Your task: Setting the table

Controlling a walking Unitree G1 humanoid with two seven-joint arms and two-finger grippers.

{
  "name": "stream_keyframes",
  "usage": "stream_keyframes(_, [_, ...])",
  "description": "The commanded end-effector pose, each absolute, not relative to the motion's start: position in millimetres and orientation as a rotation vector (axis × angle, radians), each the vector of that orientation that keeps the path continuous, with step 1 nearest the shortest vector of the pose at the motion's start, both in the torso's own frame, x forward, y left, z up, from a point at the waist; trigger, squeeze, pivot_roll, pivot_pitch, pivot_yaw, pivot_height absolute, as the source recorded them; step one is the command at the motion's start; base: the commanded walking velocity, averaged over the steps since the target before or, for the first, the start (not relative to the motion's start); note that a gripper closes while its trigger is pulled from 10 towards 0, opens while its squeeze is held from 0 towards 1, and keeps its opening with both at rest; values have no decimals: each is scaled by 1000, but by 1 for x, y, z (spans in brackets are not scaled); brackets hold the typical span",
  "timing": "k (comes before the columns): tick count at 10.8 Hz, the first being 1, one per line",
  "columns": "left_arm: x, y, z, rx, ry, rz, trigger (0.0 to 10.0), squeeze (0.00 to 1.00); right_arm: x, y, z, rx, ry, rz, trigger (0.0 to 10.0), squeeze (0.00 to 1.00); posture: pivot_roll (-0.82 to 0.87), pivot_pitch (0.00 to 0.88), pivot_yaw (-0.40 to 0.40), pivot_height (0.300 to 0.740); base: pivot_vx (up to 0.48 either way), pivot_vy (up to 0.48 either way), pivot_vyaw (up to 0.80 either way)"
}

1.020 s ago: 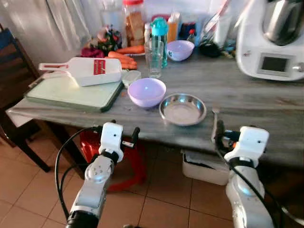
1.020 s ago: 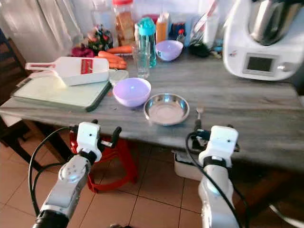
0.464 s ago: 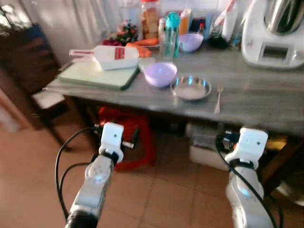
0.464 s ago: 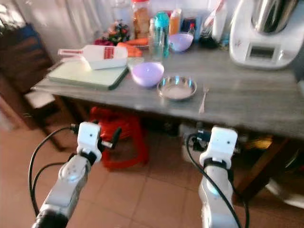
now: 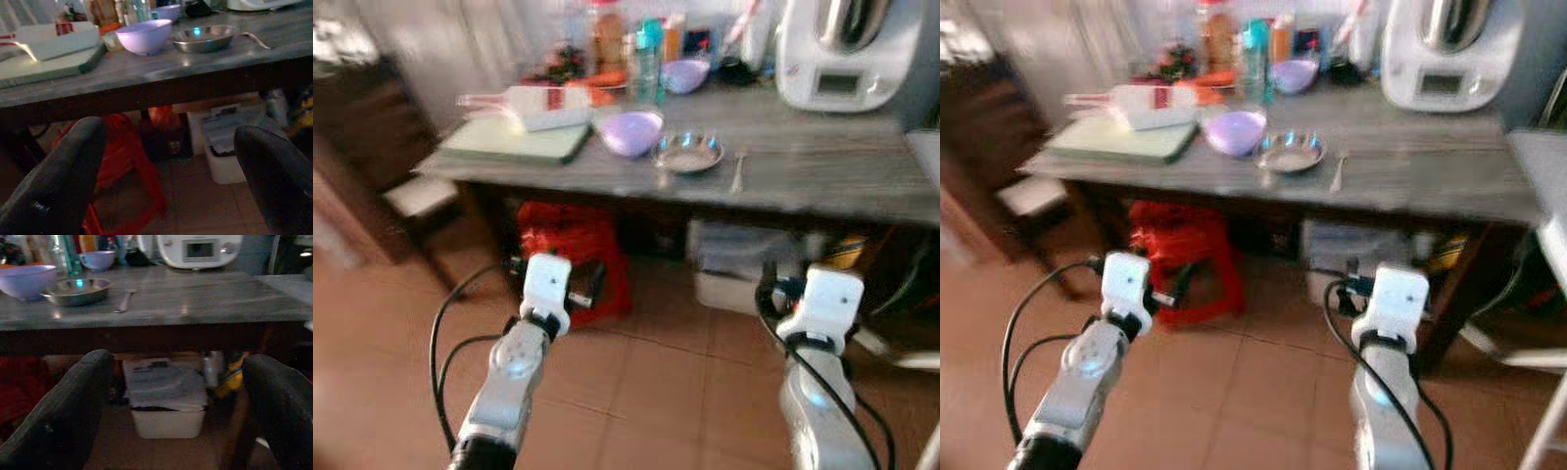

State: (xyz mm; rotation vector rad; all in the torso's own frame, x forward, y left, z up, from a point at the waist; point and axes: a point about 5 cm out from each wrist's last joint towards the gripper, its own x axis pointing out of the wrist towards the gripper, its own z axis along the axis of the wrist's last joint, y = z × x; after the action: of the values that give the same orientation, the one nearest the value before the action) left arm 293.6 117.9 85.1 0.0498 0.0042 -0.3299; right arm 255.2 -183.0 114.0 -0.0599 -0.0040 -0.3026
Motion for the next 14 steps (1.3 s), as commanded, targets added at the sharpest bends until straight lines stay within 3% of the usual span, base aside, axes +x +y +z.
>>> stream_keyframes(1, [296,119,92,40,-18,-359,10000,0,257,-182,118,-60,-20,-299,10000,0,-26,0,98,740,0,0,0])
stream_keyframes(5, [295,111,95,-14,-14,-429,10000,0,258,-181,122,-77,-37,-293,10000,0,-30,0,98,740,0,-68,0])
stream_keyframes(14, [293,107,95,-35,0,-469,10000,0,259,-185,123,-69,-42,-308,10000,0,-29,0,99,740,0,-460,0])
